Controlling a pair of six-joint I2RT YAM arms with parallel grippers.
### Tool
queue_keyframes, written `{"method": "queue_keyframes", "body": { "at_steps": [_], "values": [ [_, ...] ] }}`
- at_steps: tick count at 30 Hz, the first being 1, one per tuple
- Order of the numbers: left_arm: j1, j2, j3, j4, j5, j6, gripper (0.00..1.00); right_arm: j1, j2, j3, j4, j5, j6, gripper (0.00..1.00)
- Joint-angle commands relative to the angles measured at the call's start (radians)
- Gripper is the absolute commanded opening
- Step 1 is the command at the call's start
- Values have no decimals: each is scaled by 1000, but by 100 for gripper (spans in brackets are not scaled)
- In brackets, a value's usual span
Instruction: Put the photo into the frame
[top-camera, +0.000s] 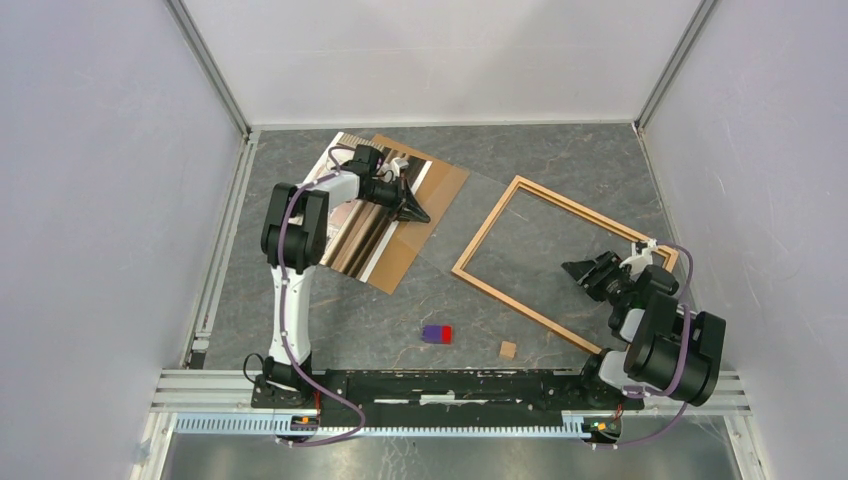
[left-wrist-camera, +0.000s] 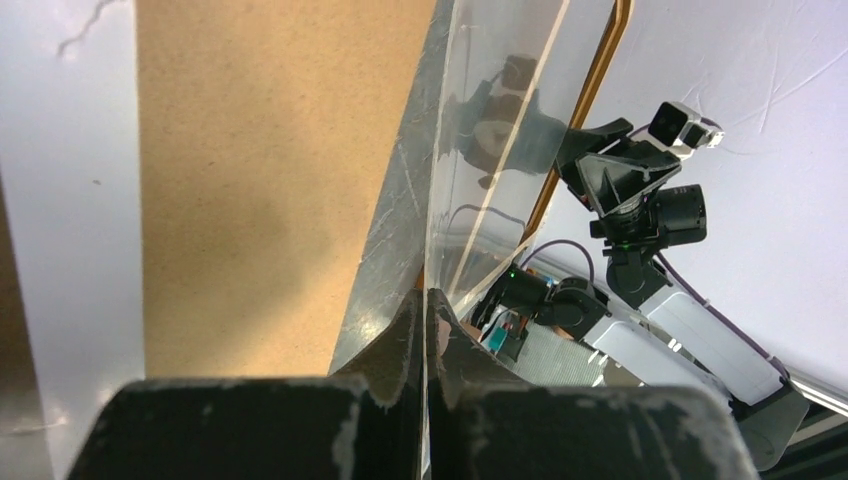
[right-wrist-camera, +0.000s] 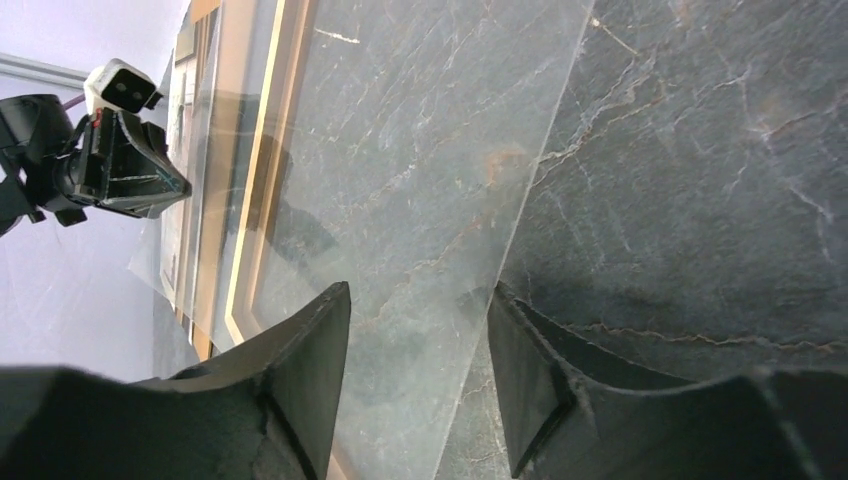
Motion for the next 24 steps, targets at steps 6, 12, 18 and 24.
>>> {"method": "queue_keyframes", "body": {
  "at_steps": [6, 12, 18, 24],
  "values": [
    [-70, -69, -33, 214, 2, -163, 2, -33, -34, 70, -139, -1, -88, 50],
    [-87, -75, -30, 241, -6, -184, 2, -52, -72, 90, -210, 61, -141, 49],
    [-98, -77, -20, 248, -6, -192, 2, -64, -52, 119, -231, 85, -158, 45],
    [-95, -66, -25, 230, 15, -176, 2, -65, -86, 94, -220, 68, -165, 34]
  ]
}}
